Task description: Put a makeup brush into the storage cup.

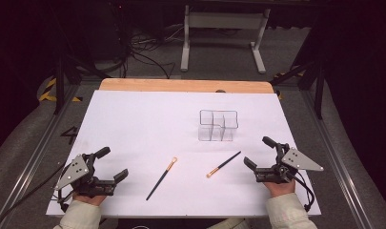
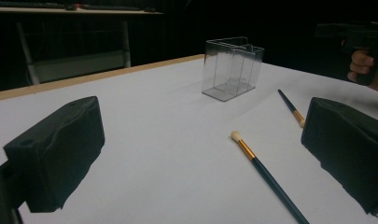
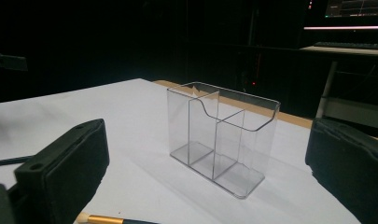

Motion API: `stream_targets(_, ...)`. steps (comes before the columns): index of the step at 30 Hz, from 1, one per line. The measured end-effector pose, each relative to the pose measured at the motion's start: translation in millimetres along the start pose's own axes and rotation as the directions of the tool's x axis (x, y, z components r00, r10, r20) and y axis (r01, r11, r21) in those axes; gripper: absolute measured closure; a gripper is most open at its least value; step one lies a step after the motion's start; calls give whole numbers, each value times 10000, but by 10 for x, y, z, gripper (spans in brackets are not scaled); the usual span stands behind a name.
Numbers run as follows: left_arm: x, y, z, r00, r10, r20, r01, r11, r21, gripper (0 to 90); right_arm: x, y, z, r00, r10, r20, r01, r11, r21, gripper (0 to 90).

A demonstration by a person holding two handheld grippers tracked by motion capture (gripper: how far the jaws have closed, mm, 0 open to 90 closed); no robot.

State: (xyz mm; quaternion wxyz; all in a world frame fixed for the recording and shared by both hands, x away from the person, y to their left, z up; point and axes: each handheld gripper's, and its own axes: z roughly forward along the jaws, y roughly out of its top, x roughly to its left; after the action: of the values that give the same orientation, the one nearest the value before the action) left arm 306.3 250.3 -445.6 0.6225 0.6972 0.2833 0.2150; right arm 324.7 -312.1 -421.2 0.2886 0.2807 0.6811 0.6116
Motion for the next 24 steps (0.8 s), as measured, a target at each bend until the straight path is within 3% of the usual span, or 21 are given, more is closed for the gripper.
stream_targets(11, -1, 5, 94, 9999, -133, -1, 133, 9999, -43, 0, -2, -6, 3, 10000, 64, 7, -64, 9999, 96, 4)
stream_targets(17, 14, 97, 181, 9985, -526, 132, 531, 9979, -373, 0, -3, -7, 7, 10000, 28, 5, -28, 9999, 129, 4)
stream_targets(24, -38, 189, 297, 9991, -328, 283, 341, 9984, -453, 0, -1, -10, 7, 10000, 54, -3, -53, 9998, 165, 4)
